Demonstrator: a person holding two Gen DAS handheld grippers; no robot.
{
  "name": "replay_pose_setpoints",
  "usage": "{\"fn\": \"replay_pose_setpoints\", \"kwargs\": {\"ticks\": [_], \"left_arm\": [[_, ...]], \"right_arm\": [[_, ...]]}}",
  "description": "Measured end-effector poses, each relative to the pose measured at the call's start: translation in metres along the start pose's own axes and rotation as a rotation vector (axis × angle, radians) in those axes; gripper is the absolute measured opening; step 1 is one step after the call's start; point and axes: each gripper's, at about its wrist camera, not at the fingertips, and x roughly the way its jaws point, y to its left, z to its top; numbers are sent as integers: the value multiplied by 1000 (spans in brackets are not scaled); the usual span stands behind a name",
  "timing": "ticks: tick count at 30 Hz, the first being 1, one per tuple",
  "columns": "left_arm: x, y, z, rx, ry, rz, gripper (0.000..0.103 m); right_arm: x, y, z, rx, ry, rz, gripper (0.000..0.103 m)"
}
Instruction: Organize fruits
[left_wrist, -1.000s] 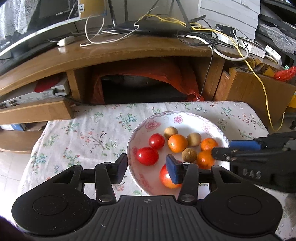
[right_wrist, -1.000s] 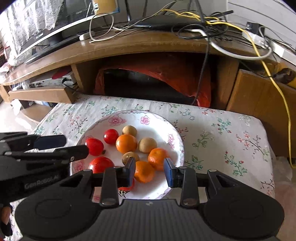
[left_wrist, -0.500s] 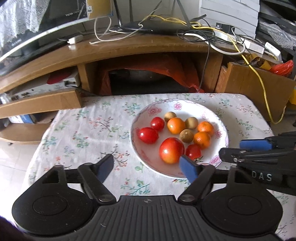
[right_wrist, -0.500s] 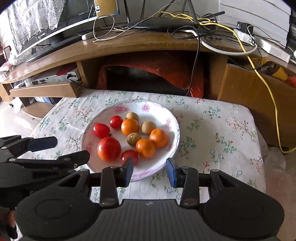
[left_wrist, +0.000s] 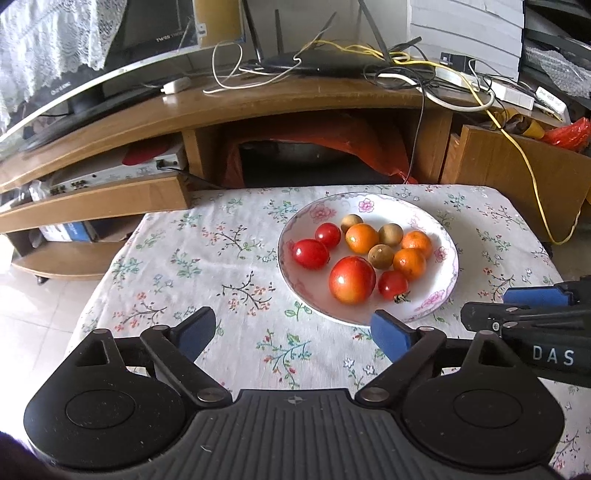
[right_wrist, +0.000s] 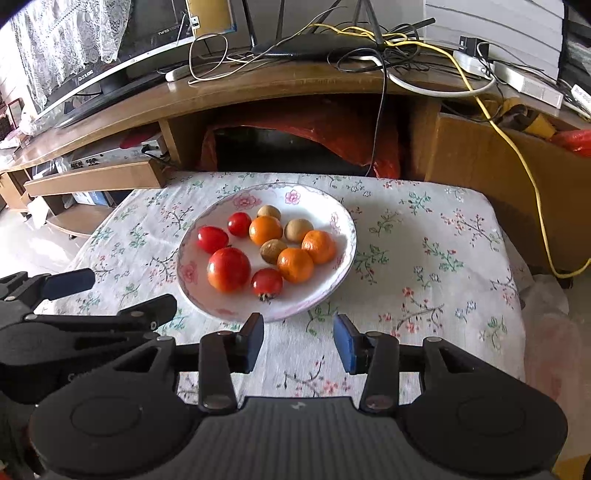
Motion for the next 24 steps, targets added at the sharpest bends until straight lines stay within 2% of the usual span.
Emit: {"fn": "replay_pose_setpoints", "kwargs": {"ticks": [3, 4, 6, 24], "left_arm": [[-6, -2, -4, 1, -3, 5, 96], [-8, -3, -6, 1, -2, 8, 101], [-13, -4, -9, 5, -7, 26, 103], [-43, -6, -38, 15, -6, 15, 103]], "right_arm": [[-9, 0, -6, 5, -9, -1, 41], [-12, 0, -8, 7, -13, -1, 41], [-18, 0, -12, 14, -18, -1, 41], [-58, 1, -49, 44, -43, 2, 45]]}}
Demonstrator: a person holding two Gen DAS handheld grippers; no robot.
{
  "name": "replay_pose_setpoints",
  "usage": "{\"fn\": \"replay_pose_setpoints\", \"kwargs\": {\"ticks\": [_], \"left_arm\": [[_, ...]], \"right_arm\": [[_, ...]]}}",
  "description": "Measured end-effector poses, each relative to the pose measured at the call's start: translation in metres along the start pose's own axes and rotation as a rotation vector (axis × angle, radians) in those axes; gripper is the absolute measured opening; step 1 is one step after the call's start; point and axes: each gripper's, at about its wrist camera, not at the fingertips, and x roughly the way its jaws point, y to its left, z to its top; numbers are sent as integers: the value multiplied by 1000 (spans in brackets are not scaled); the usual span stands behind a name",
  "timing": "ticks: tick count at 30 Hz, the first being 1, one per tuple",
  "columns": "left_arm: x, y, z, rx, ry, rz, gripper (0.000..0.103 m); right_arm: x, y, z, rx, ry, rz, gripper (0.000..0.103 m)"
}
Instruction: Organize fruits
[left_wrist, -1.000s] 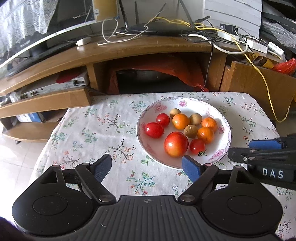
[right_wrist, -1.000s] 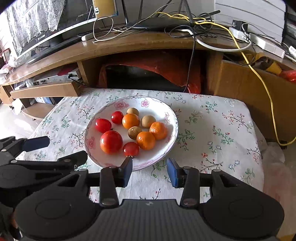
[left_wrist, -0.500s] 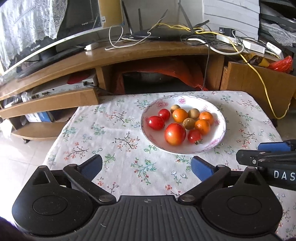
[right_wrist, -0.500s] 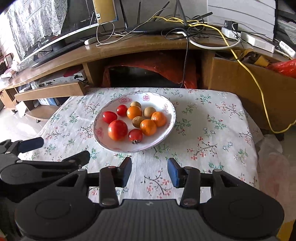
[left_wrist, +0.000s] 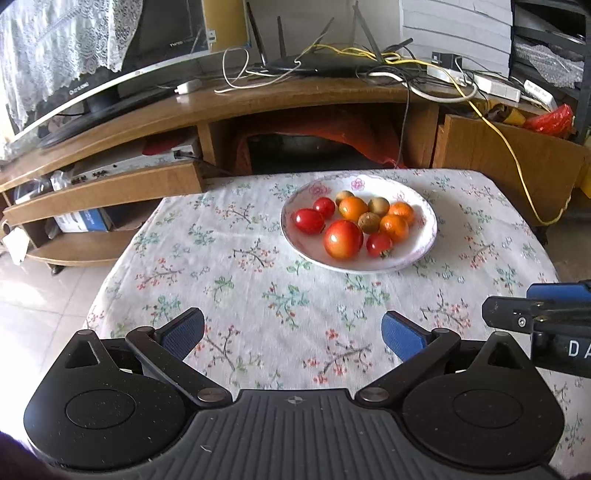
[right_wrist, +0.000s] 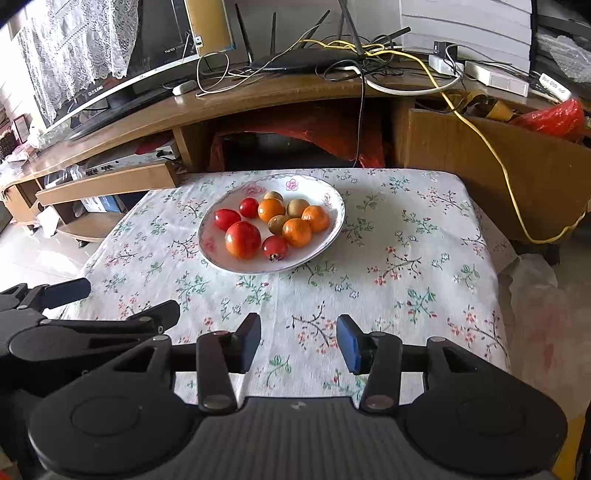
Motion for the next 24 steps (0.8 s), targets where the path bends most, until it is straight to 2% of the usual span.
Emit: {"fn": "replay_pose_setpoints", "kwargs": {"ticks": [6, 13, 24], "left_arm": [[-10, -1, -10, 12, 8, 7, 103], [-18, 3, -18, -18, 23, -22, 103], [-27, -5, -28, 6, 30, -31, 103]], "right_arm": [[-9, 2, -13, -7, 8, -11, 46], [-18, 3, -24, -2, 9, -13, 46], [-27, 8, -37, -16, 15, -14, 47]]}}
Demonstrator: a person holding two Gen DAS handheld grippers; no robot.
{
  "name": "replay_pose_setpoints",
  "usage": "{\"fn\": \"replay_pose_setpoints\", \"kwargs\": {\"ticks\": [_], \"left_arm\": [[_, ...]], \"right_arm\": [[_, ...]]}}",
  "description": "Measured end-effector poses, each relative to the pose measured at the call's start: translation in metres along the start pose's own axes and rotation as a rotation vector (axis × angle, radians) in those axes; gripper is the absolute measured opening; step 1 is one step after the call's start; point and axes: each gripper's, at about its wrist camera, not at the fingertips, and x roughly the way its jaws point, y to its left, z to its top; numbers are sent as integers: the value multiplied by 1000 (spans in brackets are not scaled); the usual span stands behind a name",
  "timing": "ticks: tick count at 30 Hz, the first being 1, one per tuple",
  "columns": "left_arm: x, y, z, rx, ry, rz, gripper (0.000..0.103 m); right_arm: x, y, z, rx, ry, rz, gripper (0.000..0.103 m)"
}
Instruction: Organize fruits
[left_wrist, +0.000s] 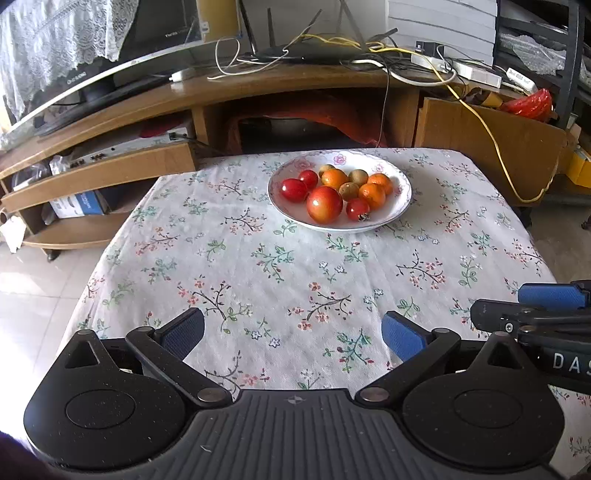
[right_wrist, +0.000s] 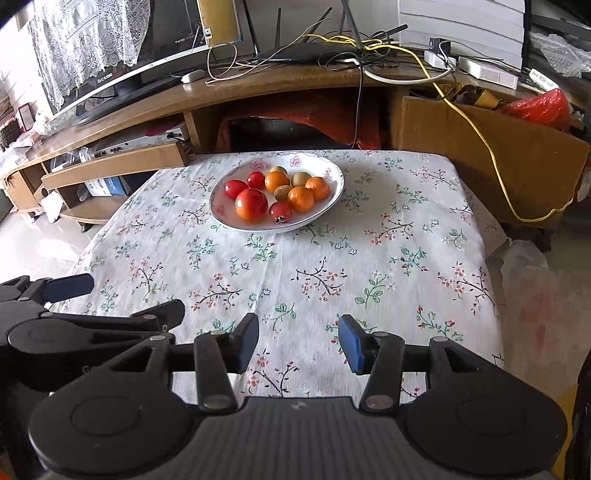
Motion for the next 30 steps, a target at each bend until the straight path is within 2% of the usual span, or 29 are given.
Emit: {"fn": "replay_pose_setpoints", "kwargs": {"ticks": [30], "left_arm": [[-5, 1, -14, 1, 19, 9, 103]], "right_arm": [[1, 4, -17, -8, 65, -24, 47]]}}
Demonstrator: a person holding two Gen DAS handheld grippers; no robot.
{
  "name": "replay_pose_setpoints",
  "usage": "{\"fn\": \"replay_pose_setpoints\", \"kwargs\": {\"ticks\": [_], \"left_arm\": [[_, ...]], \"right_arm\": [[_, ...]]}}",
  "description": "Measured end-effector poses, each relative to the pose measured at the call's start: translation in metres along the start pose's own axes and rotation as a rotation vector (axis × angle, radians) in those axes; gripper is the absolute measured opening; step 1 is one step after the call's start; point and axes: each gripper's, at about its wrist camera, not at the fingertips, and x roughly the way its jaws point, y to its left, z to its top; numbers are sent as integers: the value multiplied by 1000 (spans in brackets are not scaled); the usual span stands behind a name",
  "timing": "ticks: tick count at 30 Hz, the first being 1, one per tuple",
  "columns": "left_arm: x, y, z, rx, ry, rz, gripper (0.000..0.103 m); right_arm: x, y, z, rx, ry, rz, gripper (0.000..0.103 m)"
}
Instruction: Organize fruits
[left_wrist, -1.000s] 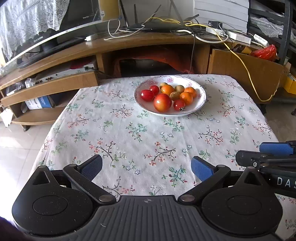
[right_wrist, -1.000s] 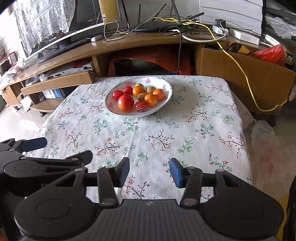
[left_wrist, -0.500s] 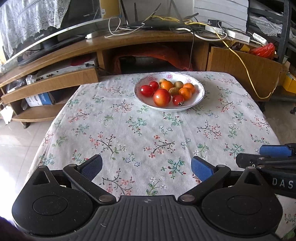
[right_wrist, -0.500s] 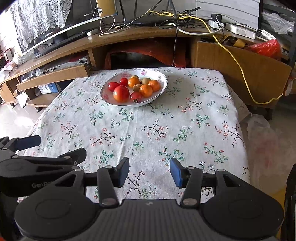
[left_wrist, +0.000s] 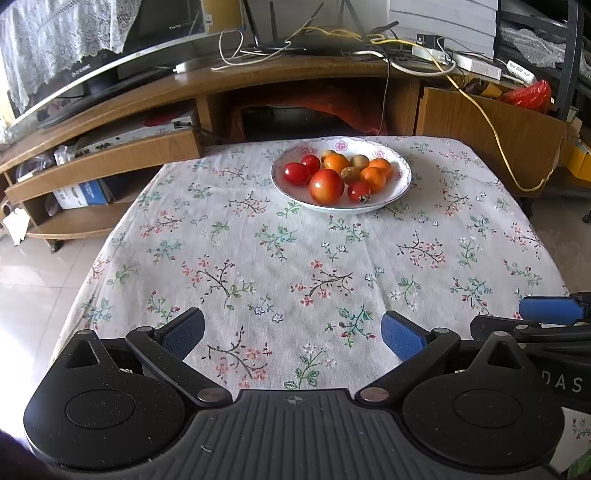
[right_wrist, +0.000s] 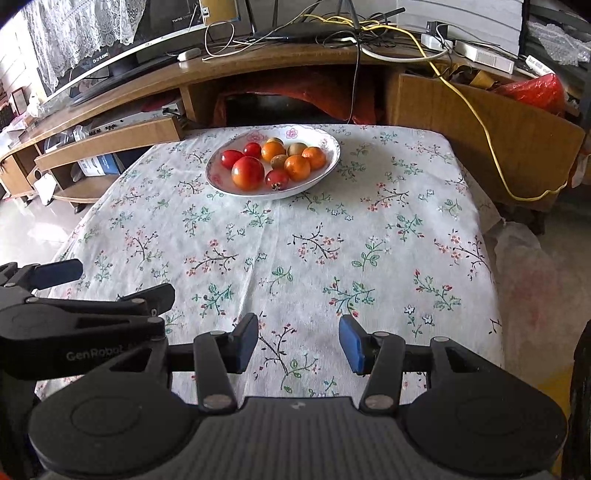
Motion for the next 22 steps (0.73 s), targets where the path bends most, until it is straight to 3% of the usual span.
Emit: {"fn": "replay_pose_setpoints", "kwargs": {"ticks": [22], "left_arm": [[-1, 0, -2, 5, -2, 8, 103]], "right_arm": [[2, -1, 0, -1, 5, 5, 48]]}}
